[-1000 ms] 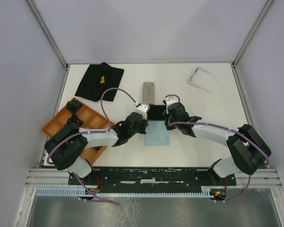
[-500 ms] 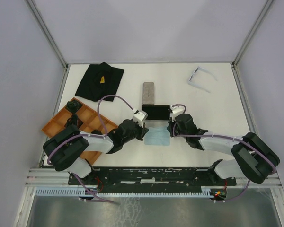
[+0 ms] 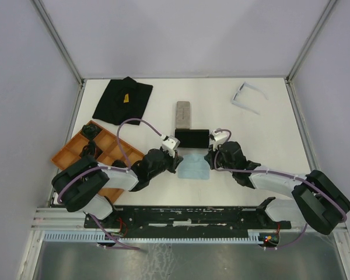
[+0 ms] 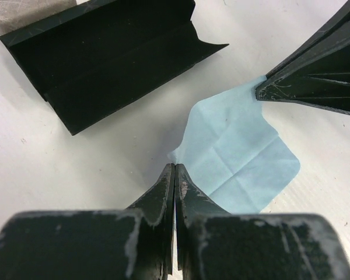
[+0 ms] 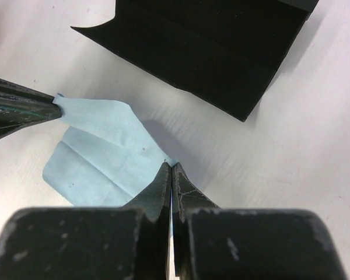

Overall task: Organize the sunglasses
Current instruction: Fold the glasses cleaning cloth at the center of the board.

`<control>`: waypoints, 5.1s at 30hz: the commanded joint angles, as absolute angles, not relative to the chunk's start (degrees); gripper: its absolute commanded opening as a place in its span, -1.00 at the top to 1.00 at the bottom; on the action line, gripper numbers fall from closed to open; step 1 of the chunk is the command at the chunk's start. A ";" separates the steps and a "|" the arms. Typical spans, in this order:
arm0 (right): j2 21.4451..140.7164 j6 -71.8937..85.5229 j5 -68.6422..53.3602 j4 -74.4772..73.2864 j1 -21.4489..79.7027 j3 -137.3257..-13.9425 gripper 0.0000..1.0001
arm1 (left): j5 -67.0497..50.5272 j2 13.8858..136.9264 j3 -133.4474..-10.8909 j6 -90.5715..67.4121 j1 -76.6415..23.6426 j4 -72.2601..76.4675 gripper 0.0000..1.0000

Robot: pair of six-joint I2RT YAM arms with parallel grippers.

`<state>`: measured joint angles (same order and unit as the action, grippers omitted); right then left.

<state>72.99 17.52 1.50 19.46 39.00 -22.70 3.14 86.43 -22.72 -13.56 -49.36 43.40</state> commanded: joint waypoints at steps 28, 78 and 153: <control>70.45 19.29 0.44 17.45 40.97 -20.43 0.94 | 2.91 91.38 -18.14 -16.32 -49.39 56.38 0.94; 58.49 33.82 16.35 -10.38 43.20 -28.07 0.17 | 10.58 78.71 -16.39 -24.19 -52.08 43.37 0.08; 82.85 18.21 -21.23 -5.62 32.53 -38.70 1.00 | 9.45 79.89 -19.34 -23.65 -50.54 39.91 0.16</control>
<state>84.90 19.64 -19.27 -7.51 32.84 -39.13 9.32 80.09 -17.32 -24.18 -50.81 39.05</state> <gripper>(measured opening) 0.007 0.425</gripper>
